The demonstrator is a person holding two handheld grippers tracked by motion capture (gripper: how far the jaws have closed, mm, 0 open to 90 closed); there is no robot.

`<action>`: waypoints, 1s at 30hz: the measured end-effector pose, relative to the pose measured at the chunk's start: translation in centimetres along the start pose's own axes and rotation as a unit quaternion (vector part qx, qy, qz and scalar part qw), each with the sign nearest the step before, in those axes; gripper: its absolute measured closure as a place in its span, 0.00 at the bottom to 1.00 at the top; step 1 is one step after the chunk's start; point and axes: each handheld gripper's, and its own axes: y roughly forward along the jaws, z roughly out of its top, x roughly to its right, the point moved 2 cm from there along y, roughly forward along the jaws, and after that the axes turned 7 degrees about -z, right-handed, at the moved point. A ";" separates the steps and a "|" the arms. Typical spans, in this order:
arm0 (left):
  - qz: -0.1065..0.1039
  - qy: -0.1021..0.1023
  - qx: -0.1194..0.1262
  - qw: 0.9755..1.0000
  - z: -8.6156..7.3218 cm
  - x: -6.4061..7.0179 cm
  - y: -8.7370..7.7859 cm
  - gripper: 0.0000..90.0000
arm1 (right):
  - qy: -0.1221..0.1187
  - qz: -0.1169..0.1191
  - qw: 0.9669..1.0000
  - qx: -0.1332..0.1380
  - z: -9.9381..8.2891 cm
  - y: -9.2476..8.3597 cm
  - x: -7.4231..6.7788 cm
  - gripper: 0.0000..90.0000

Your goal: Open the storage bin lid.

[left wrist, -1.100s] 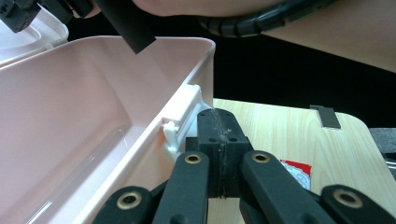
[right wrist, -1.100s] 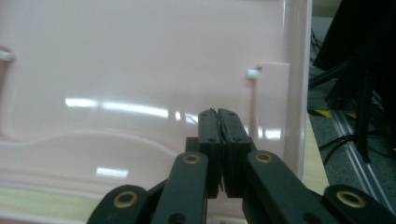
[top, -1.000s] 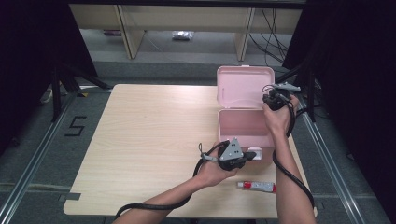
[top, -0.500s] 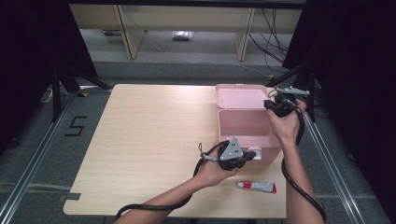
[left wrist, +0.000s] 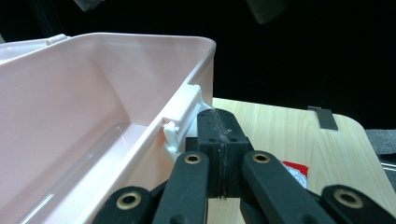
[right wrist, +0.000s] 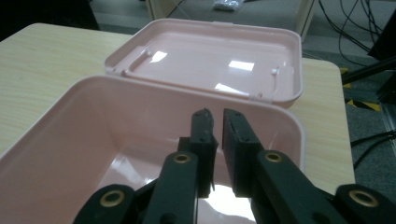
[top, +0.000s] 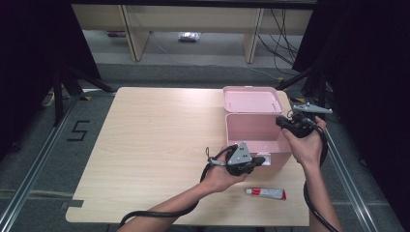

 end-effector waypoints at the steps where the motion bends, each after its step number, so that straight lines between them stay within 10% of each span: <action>1: 0.000 -0.001 -0.002 1.000 0.1 0.0 0.0 0.99 | -0.019 -0.001 1.000 0.003 -0.3 -0.2 0.2 0.92; 17: -0.014 -0.005 0.010 1.000 1.4 0.4 -1.4 0.94 | -0.006 0.023 1.000 -0.002 -3.4 -2.6 0.0 0.89; 30: 0.002 -0.007 0.014 1.000 1.3 -0.3 -8.9 0.79 | -0.011 0.047 0.999 0.004 -5.4 -4.8 -0.1 0.84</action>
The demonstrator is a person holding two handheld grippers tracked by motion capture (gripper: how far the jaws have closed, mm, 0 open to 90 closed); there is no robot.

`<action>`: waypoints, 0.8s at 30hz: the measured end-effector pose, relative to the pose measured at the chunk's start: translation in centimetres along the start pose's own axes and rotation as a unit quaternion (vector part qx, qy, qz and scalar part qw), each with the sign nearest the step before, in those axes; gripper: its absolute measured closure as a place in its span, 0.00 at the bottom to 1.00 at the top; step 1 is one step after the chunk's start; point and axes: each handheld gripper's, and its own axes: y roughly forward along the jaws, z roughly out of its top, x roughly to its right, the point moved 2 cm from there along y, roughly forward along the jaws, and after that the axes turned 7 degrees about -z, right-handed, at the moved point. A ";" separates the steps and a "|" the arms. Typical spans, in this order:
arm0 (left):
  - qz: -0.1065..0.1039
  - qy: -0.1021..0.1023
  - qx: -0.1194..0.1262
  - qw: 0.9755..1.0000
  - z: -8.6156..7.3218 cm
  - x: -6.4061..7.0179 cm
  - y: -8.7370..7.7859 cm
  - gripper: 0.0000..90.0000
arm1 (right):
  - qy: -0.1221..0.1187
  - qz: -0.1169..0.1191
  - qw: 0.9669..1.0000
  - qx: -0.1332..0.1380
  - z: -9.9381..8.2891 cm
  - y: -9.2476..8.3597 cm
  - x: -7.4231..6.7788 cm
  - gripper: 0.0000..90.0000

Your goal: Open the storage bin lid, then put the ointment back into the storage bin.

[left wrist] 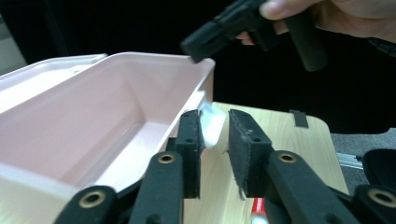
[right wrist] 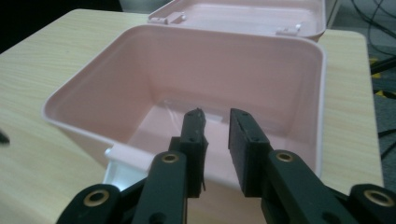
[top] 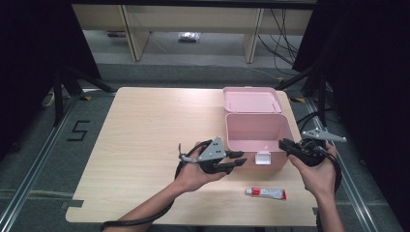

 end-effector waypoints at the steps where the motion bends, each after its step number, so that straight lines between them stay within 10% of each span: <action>1: 0.004 0.002 -0.003 1.000 -0.1 -0.2 -0.6 0.77 | 0.001 -0.002 1.000 -0.001 -0.2 -0.2 0.0 0.83; 24: 0.067 -0.006 0.000 0.998 -2.1 -1.8 -6.5 0.55 | 0.009 0.014 1.000 -0.012 -1.7 -1.5 0.1 0.75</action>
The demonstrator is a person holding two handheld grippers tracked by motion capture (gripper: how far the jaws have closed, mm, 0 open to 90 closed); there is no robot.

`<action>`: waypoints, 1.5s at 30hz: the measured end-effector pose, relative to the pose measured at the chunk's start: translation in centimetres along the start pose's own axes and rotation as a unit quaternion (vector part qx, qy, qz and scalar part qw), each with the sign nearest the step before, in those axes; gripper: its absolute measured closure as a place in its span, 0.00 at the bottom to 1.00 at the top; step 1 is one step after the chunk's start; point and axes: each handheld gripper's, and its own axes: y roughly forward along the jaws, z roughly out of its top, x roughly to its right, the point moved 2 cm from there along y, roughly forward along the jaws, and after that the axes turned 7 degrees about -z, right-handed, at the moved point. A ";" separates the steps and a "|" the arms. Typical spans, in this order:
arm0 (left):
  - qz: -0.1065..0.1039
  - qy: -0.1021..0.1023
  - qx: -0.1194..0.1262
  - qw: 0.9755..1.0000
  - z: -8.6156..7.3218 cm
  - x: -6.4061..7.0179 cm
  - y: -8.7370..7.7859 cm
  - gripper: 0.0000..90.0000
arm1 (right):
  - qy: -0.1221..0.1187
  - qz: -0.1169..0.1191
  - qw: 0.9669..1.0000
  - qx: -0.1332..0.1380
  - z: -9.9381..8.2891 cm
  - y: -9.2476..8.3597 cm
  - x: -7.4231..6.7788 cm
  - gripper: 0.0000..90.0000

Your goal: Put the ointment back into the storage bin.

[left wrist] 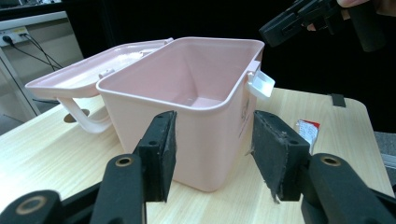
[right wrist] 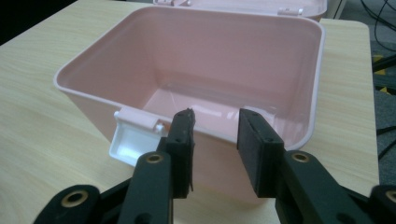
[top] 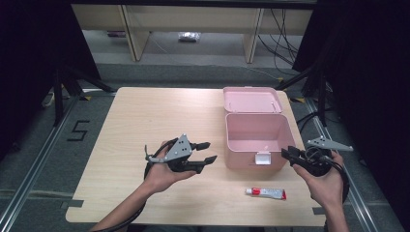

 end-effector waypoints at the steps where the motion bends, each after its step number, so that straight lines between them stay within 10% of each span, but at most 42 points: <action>1: -0.001 0.001 -0.004 1.000 0.0 -0.1 -0.1 0.55 | -0.002 0.000 1.000 -0.005 0.0 0.0 0.0 0.74; 11: 0.005 -0.007 -0.002 1.000 -0.1 -0.4 -1.2 0.56 | -0.033 0.013 0.999 -0.007 0.0 -0.3 0.6 0.72; 13: 0.004 -0.010 -0.001 1.000 -0.2 -0.3 -1.5 0.56 | -0.007 0.034 0.999 -0.017 -0.2 -0.5 0.3 0.72; 26: 0.001 -0.009 -0.003 1.000 -0.4 -0.3 -1.8 0.57 | -0.080 0.058 0.994 -0.053 -0.5 -0.6 0.0 0.68; 41: 0.011 -0.015 -0.007 1.000 -1.0 -0.5 -2.1 0.53 | -0.159 0.084 0.979 -0.098 -1.9 0.5 -0.4 0.68; 45: 0.013 -0.017 -0.010 1.000 -1.2 -0.5 -2.1 0.52 | -0.195 0.096 0.969 -0.119 -2.6 1.2 -0.3 0.68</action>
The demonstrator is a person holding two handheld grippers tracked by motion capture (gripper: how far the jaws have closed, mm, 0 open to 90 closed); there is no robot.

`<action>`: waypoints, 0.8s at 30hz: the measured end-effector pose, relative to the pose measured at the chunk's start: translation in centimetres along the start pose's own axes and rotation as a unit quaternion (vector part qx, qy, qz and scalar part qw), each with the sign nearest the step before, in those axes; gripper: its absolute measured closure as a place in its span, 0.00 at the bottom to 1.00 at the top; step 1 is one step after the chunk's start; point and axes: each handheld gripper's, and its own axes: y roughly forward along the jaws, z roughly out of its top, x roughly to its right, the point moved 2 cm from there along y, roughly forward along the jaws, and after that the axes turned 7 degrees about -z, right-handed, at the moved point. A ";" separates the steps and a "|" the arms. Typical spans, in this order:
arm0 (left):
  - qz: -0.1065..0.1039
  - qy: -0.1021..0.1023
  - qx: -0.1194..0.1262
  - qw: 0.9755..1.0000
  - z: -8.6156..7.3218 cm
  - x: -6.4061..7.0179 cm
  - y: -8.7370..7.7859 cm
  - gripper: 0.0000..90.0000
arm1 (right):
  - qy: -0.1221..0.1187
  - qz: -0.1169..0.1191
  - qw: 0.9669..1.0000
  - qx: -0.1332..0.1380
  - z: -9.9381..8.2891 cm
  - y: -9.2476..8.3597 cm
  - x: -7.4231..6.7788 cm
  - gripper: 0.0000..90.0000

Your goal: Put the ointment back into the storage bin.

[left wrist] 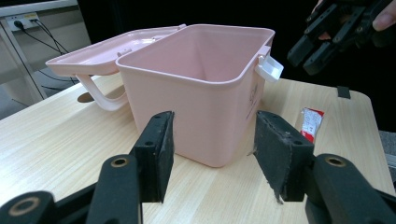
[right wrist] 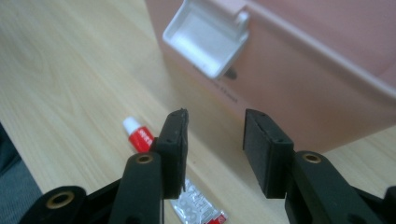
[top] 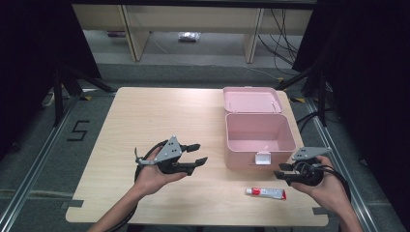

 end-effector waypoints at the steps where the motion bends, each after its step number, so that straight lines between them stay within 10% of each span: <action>1: 0.000 0.000 -0.001 1.000 0.0 0.0 0.0 0.52 | -0.007 0.007 1.000 -0.013 -0.1 0.1 0.0 0.67; 14: -0.005 0.000 0.004 1.000 -0.1 0.3 0.2 0.50 | -0.066 0.065 0.991 -0.092 -0.9 2.4 -1.3 0.65; 24: -0.005 0.007 -0.005 1.000 -0.1 0.6 0.3 0.50 | -0.140 0.064 0.978 -0.144 -1.3 3.6 -2.2 0.68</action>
